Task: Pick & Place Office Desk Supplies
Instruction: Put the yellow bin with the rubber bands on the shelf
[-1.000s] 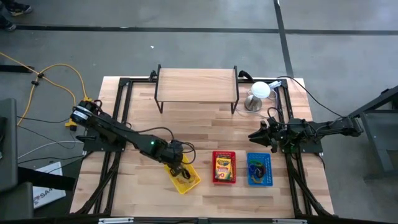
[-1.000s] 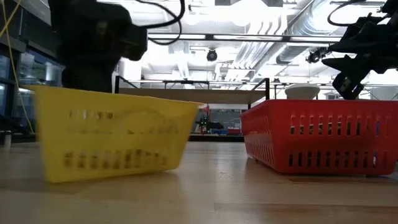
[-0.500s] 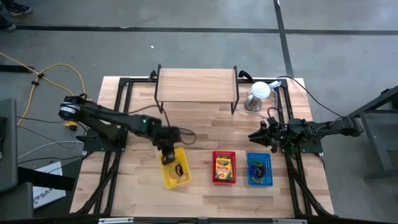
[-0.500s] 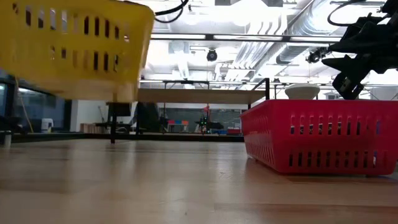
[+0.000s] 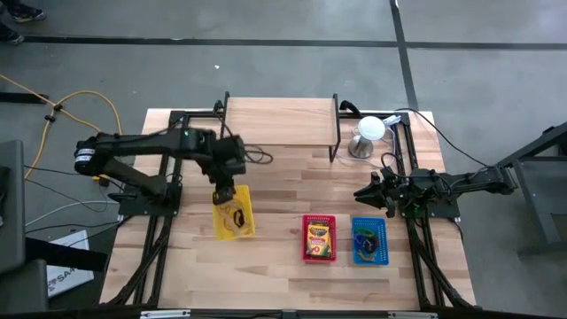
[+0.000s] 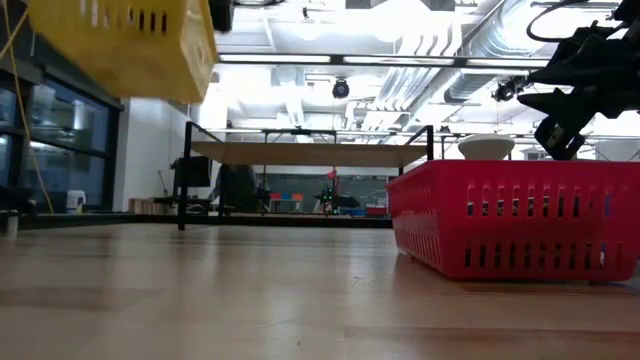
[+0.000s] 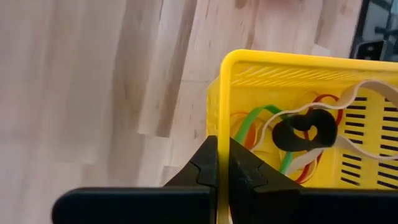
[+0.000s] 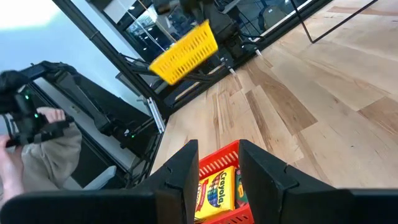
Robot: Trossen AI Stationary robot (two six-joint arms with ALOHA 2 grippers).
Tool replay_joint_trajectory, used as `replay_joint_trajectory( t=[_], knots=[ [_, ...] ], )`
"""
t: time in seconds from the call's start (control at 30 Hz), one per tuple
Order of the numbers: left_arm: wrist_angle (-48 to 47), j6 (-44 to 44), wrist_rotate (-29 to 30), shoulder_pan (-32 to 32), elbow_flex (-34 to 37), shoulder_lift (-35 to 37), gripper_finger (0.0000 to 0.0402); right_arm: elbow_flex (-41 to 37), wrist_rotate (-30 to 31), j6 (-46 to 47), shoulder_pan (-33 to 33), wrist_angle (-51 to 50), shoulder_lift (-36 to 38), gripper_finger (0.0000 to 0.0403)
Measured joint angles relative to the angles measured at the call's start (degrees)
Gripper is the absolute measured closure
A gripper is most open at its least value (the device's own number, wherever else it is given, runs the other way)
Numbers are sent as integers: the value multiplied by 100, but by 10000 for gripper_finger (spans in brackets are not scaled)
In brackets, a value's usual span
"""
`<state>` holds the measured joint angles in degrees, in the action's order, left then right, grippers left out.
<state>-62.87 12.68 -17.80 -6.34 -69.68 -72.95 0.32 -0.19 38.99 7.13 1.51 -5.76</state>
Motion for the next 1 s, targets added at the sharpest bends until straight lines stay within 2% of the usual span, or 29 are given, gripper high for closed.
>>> replay_joint_trajectory(
  t=[0.27, 0.43, 0.7, 1.0],
  knots=[
    [-1005, -1960, -5, -869, -1155, -257, 400, 1, 0, -1, 0, -1, 0, 301],
    [-1112, -2913, 2, -1665, -1502, -525, 400, 2, 0, 0, -1, 1, 1, 301],
    [-1165, -3977, -101, -2918, -2026, -1390, 400, 2, 0, -1, 1, 0, 0, 301],
    [-1863, -4906, -197, -3630, -3468, -2581, 400, 1, 0, 1, 0, 0, 1, 301]
  ],
)
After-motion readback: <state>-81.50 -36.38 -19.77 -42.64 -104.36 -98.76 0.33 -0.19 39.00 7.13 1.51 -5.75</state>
